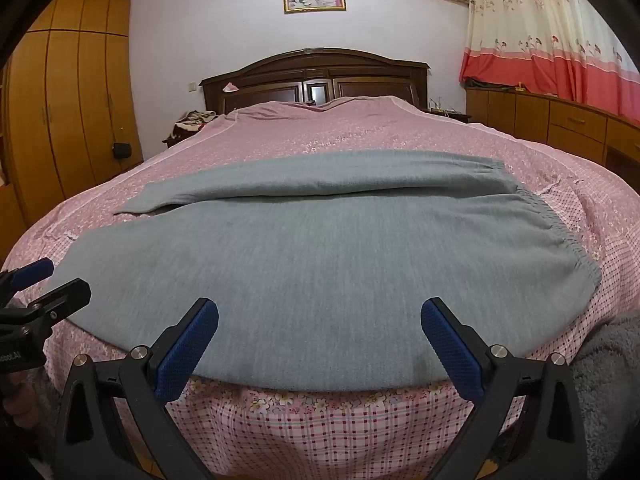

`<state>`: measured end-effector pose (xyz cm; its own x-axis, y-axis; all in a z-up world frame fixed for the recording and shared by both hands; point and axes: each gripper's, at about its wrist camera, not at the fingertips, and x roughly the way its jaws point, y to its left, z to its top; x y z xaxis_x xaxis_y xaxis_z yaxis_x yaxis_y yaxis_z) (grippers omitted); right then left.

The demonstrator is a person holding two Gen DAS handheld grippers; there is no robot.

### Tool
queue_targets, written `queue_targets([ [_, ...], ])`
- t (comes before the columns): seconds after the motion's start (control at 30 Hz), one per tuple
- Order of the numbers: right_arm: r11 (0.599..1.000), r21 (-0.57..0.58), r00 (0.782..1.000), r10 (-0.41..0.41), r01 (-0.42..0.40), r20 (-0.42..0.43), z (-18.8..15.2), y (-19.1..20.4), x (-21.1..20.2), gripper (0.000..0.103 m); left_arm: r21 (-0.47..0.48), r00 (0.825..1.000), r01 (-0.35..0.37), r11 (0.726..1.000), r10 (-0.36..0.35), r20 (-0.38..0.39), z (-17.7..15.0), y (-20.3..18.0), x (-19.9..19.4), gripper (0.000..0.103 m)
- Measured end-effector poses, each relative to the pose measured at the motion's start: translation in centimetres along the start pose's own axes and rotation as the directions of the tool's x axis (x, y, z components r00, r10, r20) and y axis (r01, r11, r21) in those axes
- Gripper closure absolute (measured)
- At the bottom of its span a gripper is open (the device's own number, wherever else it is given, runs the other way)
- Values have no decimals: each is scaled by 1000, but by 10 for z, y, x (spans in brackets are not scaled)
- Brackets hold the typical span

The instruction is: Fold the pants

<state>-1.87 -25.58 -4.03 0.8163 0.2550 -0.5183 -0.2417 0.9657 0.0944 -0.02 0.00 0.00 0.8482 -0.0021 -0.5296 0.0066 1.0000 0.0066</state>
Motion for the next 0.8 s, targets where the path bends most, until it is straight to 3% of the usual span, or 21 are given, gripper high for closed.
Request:
queue_targets([
  [0.8,1000,1,1000,-1,1,-10,-1,3,0,0,3,1000,-1,1000,1,-3,0,-1,0,0],
])
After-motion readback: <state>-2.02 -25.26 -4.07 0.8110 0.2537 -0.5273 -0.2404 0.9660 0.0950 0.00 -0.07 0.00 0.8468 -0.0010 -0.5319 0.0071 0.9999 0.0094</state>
